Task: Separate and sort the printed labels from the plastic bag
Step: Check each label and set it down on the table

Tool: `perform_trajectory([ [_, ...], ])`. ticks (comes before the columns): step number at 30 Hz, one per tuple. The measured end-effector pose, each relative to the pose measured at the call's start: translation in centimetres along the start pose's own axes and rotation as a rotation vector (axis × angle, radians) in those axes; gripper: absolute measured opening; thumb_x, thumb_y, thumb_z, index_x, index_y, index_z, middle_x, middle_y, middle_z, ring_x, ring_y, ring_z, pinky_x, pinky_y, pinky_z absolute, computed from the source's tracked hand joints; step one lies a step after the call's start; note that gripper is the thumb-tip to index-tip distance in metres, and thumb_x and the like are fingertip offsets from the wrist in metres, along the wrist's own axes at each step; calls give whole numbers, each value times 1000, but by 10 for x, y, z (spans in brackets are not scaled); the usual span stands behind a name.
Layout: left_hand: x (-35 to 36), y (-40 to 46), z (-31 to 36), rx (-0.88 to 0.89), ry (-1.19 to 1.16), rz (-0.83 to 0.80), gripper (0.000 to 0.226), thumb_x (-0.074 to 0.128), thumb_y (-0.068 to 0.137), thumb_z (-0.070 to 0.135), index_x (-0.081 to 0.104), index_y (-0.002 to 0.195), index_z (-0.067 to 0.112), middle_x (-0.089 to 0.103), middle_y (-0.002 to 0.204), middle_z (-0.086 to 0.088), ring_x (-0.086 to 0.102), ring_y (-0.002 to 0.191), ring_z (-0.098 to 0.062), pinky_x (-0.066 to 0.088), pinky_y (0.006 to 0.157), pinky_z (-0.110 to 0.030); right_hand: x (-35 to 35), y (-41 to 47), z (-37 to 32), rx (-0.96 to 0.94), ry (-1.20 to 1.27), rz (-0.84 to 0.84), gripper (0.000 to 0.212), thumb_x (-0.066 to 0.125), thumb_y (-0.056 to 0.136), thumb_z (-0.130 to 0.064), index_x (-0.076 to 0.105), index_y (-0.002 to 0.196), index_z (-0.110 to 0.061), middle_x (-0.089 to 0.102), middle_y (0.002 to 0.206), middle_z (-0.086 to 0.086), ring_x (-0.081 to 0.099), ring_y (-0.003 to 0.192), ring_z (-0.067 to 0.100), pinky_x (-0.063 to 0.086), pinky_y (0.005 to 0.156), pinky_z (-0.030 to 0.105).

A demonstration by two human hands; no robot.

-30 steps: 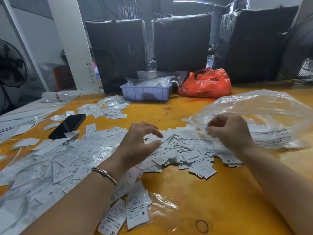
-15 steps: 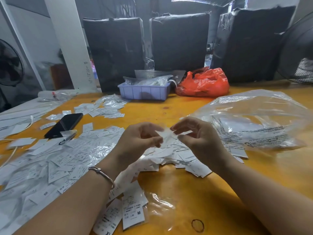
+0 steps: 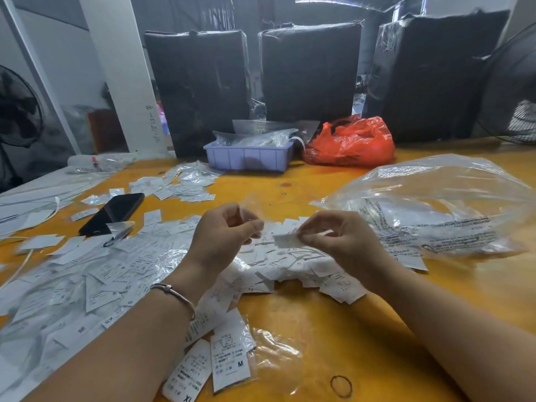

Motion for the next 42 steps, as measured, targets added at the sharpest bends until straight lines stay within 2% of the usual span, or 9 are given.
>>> perform_trajectory([
  [4,0,0,0,-35,-74,-8,11,69,84,4,70,94,8,75,80,-7,70,70,-13,57,68,-23,-12,-1,4,138,262,97,8,71,79,-4,71,84,-10,74,75,4,67,69,11,48,62,23],
  [15,1,-2,1,-31,-130,-104,7,71,85,14,75,88,9,75,77,-4,68,68,-10,54,63,-16,-17,0,3,80,339,77,44,73,75,1,65,114,-20,74,77,8,67,67,9,46,57,13],
  [20,2,-4,5,-59,-204,-180,15,77,73,20,73,82,9,74,76,-7,69,66,-14,55,59,-21,-17,-2,5,67,141,180,30,57,82,3,77,87,-19,74,76,5,58,76,40,43,62,32],
  [22,3,-6,8,-63,-262,-223,19,77,67,23,72,79,9,74,76,-9,69,65,-17,53,56,-21,-14,-2,3,82,86,74,23,59,84,-4,77,83,-17,75,79,0,63,79,31,45,65,31],
  [24,7,-8,10,-59,-327,-277,19,77,66,23,70,77,10,74,77,-11,70,67,-19,53,56,-21,-8,-5,-3,115,84,-102,14,67,84,-28,77,85,-18,75,83,-2,67,82,17,45,68,25],
  [27,11,-10,11,-34,-362,-336,23,77,67,25,69,80,8,74,83,-11,71,77,-18,54,63,-22,0,-8,-8,70,45,-202,35,70,69,-50,77,83,-19,74,84,-3,67,80,8,46,72,25],
  [30,12,-11,12,-4,-296,-363,24,77,68,25,70,81,6,71,81,-6,65,78,-14,53,70,-22,-1,-8,-12,-15,73,-120,20,73,73,-36,77,78,-17,75,81,1,68,82,19,54,80,40],
  [34,13,-11,11,10,-188,-384,16,75,75,21,70,79,7,67,75,-8,60,70,-15,50,68,-25,-8,-7,-11,-32,116,-22,13,73,79,-20,75,77,-8,73,79,6,67,82,25,49,85,48],
  [42,20,-15,6,41,18,-586,8,76,80,5,72,77,-2,71,67,-12,65,62,-17,51,60,-23,-3,-5,-10,-39,-53,-12,4,72,79,-7,75,79,-6,72,75,7,65,71,21,53,73,40],
])
Point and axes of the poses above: each hand's wrist, its own y-axis towards the middle knuckle, its own x-axis out of the palm, z = x × y, the point moved 2 cm from there along y, towards the middle knuckle
